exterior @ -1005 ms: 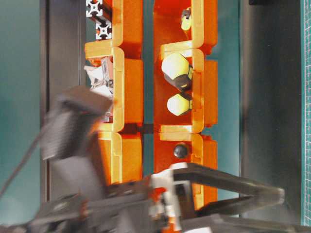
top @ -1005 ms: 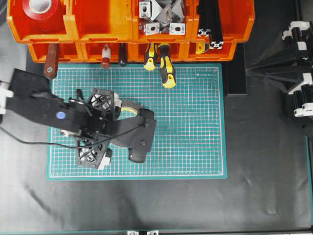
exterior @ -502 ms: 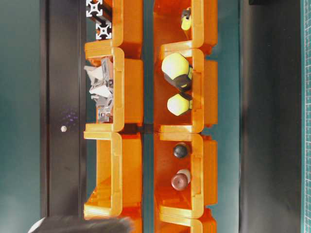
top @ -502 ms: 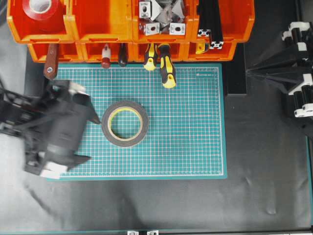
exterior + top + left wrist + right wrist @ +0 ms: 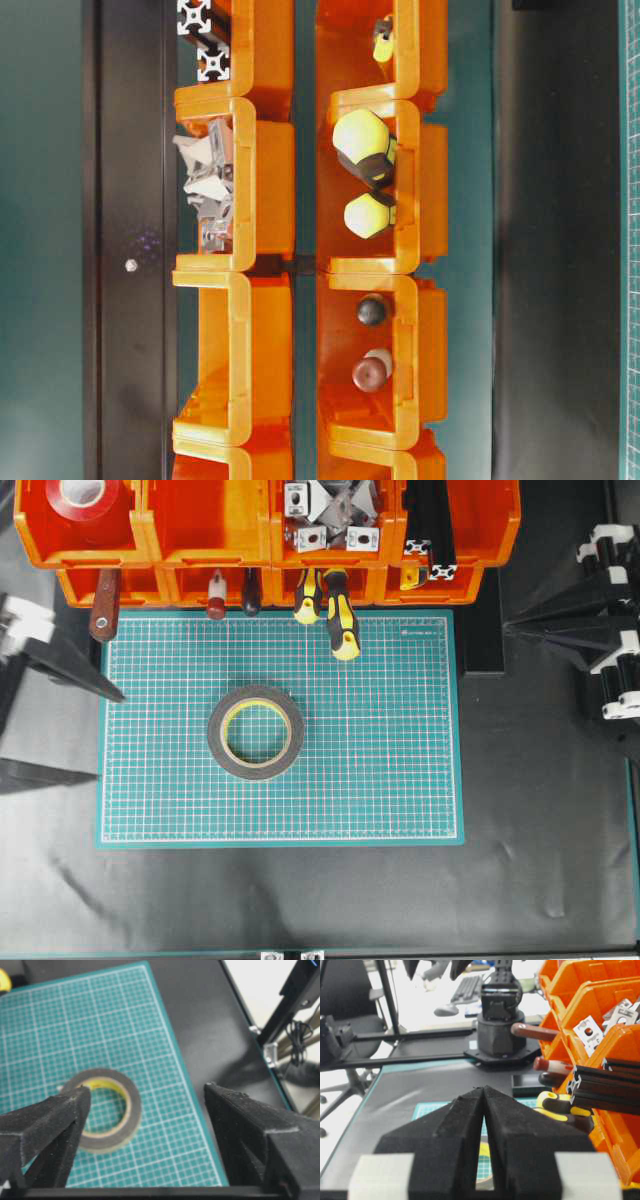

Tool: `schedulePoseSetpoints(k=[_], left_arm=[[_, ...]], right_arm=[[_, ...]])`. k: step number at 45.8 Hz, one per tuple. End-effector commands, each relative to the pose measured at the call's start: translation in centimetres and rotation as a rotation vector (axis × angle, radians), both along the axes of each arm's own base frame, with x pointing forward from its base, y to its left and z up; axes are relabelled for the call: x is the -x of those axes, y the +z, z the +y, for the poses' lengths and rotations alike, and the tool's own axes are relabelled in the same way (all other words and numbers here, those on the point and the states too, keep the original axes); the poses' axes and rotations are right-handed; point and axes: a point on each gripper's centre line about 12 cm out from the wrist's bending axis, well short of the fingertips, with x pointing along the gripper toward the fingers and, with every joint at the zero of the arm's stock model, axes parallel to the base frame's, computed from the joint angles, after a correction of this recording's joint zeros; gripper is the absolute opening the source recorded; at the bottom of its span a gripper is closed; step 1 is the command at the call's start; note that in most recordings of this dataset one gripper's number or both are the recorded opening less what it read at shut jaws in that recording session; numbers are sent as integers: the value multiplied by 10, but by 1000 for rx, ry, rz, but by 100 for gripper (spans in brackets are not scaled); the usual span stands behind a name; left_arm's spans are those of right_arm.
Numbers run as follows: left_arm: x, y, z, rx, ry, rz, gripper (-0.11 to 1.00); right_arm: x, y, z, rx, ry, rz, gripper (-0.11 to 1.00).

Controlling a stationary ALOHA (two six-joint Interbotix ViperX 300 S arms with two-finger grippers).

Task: Pick foam from container rack with left arm.

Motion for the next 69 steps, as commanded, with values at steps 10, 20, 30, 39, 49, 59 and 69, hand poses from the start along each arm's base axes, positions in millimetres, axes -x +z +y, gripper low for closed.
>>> schedulePoseSetpoints(k=[10, 20, 30, 39, 49, 59, 69], left_arm=[[46, 7, 10, 66, -11, -165, 86], [75, 6, 22, 94, 5, -259, 84], [85, 1, 28, 98, 21, -284, 84], [83, -1, 27, 98, 23, -287, 84], [83, -3, 30, 98, 37, -293, 84], [82, -3, 30, 101, 40, -308, 84], [82, -4, 31, 102, 44, -314, 84]], right_arm=[[1, 14, 0, -6, 1, -40, 0], [2, 13, 1, -8, 4, -41, 0], [2, 12, 3, -9, 16, -38, 0], [2, 11, 5, -6, 26, -35, 0], [2, 10, 5, -6, 26, -33, 0], [2, 10, 5, -6, 27, -33, 0], [2, 10, 5, -6, 27, -32, 0]])
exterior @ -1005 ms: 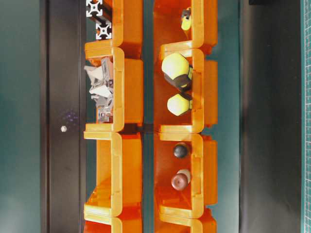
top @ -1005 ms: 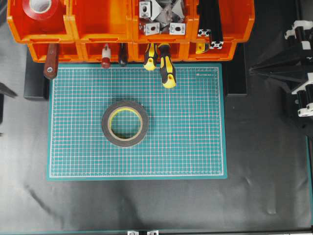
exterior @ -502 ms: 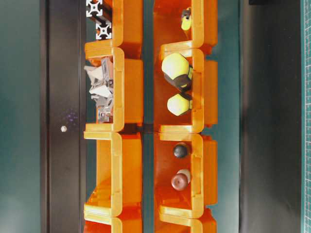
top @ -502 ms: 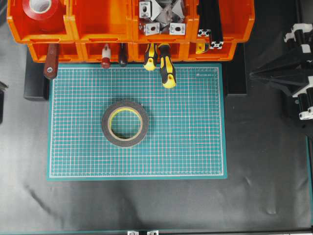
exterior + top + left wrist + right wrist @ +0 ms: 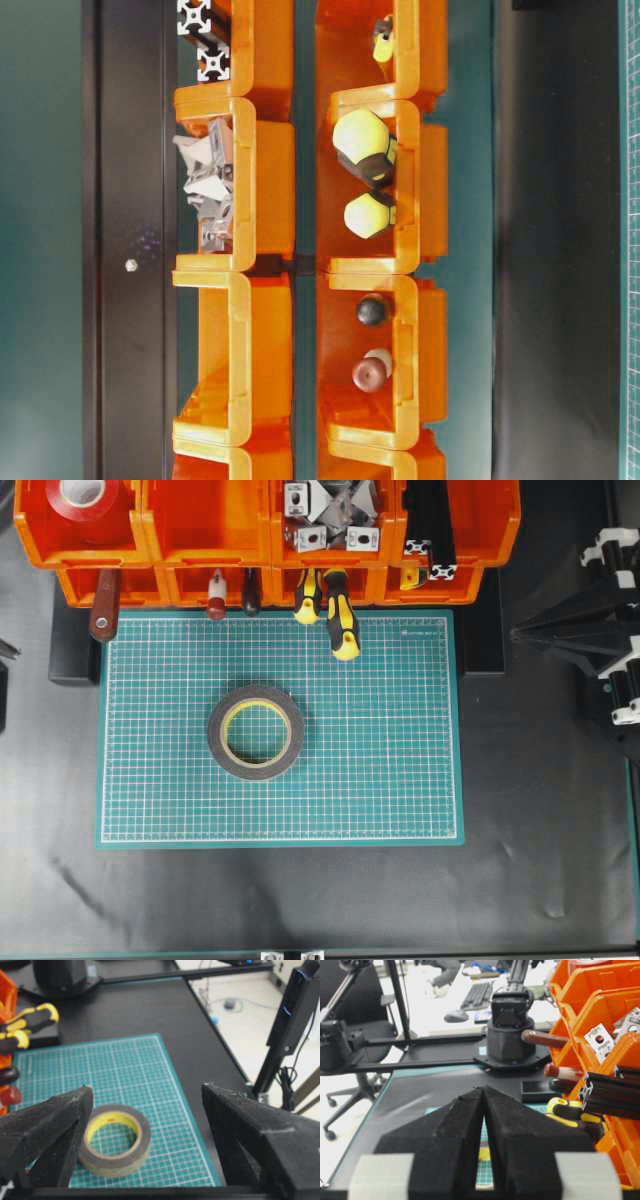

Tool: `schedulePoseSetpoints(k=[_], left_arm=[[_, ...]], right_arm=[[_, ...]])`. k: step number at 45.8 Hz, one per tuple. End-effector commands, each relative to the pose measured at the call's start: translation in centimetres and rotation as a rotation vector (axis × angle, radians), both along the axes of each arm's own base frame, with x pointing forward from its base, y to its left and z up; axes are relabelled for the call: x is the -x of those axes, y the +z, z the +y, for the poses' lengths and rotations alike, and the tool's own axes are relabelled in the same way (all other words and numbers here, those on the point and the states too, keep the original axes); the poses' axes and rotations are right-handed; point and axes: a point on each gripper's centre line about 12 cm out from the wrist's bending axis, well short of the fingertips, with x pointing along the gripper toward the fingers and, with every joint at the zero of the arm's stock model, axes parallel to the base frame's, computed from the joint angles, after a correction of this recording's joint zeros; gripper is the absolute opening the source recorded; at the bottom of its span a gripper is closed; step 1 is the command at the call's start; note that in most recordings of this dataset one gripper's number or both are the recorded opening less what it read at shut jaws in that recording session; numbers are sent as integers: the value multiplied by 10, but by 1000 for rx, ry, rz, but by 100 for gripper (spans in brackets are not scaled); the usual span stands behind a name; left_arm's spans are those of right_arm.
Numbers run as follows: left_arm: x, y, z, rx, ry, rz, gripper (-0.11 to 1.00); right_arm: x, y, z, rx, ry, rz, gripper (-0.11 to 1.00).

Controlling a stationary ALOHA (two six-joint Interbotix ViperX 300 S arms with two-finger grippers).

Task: Pick foam from container rack with left arm.

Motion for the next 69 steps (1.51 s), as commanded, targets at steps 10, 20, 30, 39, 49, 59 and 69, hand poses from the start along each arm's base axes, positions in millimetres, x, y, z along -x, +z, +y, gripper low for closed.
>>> schedulePoseSetpoints(k=[10, 20, 30, 39, 49, 59, 69], left_arm=[[-2, 6, 0, 5, 3, -29, 84], [-2, 7, 0, 6, 3, -35, 84], [-2, 7, 0, 7, 1, -36, 84], [-1, 7, 0, 24, 1, -37, 84], [-3, 8, -1, 46, 3, -43, 84], [1, 13, 0, 50, 2, -66, 84], [1, 12, 0, 51, 3, -64, 84]], right_arm=[[-2, 6, 1, -2, 3, -11, 0], [-2, 6, 1, -2, 6, -11, 0], [-2, 6, 2, -2, 9, -11, 0], [-2, 2, 2, -2, 9, -3, 0], [-2, 1, 2, 2, 9, 1, 0], [-2, -2, 2, 2, 10, 8, 0], [-1, -4, 2, -1, 9, 12, 0]])
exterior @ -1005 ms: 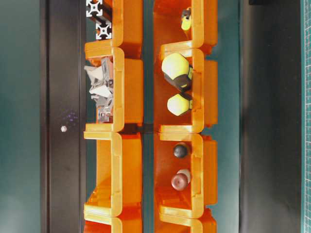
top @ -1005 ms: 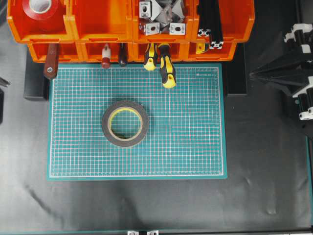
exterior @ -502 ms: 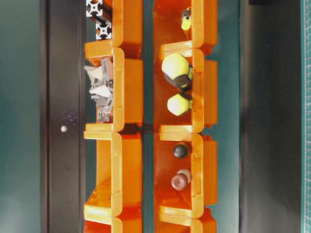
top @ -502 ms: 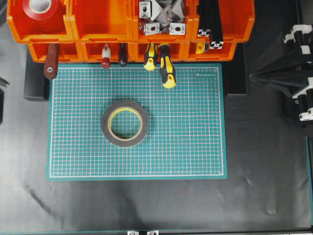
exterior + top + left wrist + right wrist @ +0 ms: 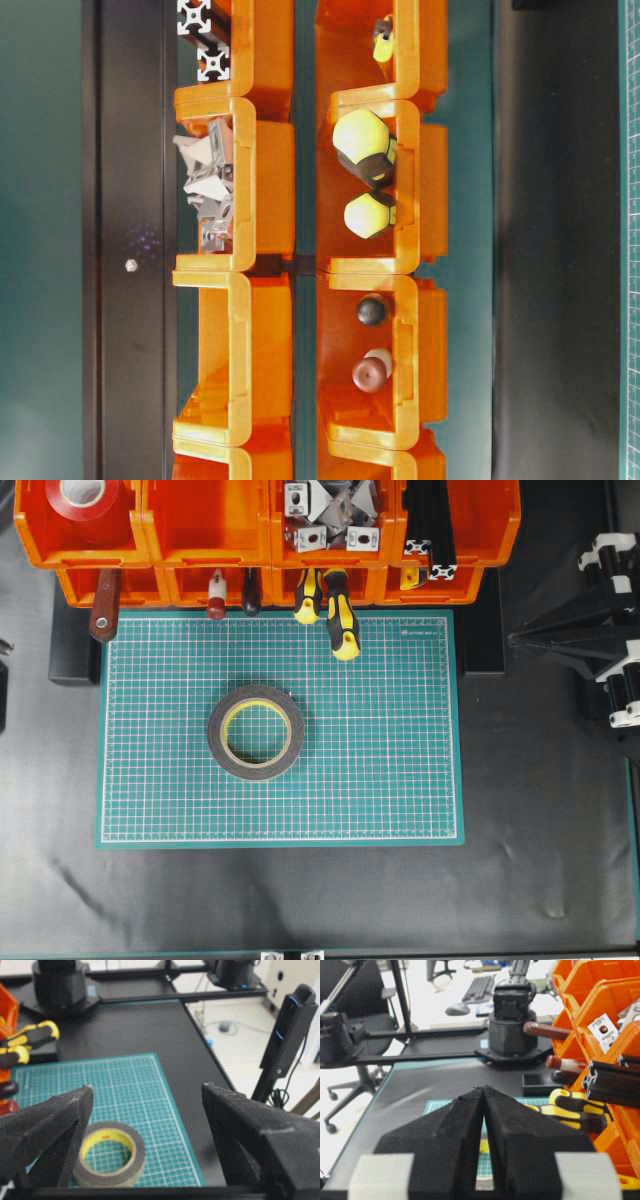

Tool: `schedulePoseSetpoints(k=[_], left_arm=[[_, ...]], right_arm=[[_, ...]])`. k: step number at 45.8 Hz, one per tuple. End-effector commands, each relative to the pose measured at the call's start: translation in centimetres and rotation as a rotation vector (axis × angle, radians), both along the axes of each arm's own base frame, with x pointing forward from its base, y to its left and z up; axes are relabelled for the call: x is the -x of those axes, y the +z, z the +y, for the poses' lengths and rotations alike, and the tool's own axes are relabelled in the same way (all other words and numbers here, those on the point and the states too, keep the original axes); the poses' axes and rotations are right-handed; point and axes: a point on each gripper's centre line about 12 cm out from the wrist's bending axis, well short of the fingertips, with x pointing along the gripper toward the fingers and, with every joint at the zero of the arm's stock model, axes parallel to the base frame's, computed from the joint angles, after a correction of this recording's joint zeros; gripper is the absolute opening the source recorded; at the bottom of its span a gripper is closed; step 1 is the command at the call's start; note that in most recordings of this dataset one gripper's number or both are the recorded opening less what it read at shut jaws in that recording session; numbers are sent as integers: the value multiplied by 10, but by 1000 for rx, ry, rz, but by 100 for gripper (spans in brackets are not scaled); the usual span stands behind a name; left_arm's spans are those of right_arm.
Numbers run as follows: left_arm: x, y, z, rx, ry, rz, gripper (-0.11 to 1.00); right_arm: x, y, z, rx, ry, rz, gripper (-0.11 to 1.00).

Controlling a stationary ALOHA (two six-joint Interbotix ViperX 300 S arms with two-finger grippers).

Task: Pick foam from container rack with left arm.

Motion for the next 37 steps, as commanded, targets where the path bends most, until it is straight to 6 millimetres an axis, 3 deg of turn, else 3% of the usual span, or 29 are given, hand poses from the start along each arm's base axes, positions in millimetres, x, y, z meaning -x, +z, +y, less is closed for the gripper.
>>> schedulePoseSetpoints(k=[1, 37], left_arm=[[-1, 5, -1, 5, -2, -15, 84], [0, -2, -1, 3, -4, -1, 84]], right_arm=[[-2, 4, 0, -4, 1, -7, 0], [-1, 0, 0, -3, 2, 31, 0]])
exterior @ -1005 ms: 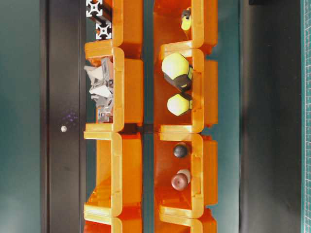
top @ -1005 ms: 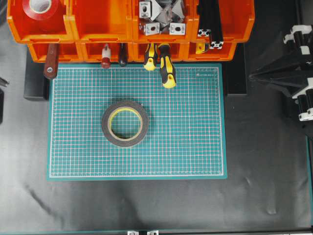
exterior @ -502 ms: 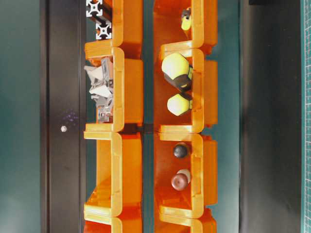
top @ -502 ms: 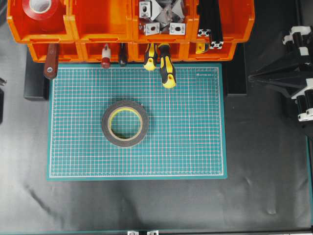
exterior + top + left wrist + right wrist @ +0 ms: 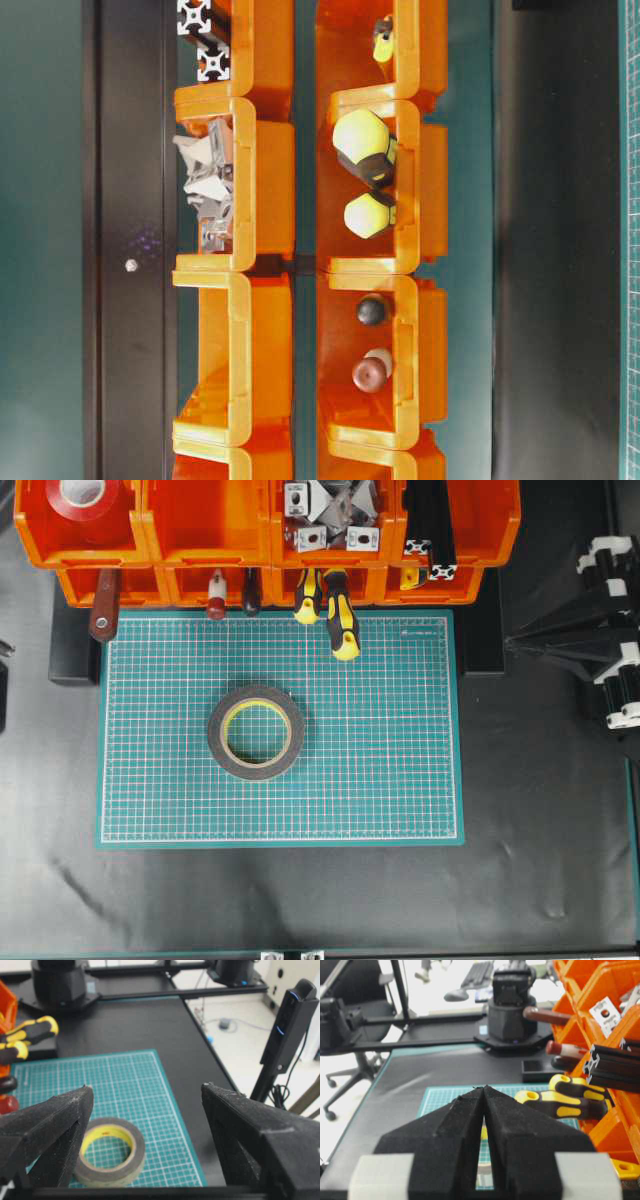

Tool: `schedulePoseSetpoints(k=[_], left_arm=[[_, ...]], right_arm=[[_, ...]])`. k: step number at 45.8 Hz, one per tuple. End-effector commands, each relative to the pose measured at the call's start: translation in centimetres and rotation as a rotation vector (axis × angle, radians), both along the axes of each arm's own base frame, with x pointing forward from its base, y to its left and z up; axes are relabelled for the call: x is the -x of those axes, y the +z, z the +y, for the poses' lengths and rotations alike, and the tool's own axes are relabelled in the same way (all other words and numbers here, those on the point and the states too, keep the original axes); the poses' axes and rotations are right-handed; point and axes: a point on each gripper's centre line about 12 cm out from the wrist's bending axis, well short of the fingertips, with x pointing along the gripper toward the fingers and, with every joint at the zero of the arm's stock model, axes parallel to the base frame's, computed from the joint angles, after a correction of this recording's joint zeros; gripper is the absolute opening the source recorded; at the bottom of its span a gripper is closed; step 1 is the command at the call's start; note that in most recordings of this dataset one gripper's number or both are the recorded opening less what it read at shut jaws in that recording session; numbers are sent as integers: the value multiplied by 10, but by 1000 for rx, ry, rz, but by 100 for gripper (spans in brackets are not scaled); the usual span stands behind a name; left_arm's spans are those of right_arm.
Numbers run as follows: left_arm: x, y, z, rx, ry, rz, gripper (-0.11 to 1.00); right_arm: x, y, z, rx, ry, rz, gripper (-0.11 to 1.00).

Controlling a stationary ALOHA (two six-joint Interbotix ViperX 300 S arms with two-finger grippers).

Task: Pick foam from container rack with left arm.

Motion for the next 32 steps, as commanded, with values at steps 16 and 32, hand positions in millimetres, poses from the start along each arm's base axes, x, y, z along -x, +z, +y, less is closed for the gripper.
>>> schedulePoseSetpoints(k=[16, 32], left_arm=[[0, -1, 0, 4, -1, -2, 84], [6, 3, 1, 12, -2, -30, 84]], right_arm=[[-1, 5, 0, -2, 1, -8, 0], [-1, 4, 0, -5, 1, -6, 0]])
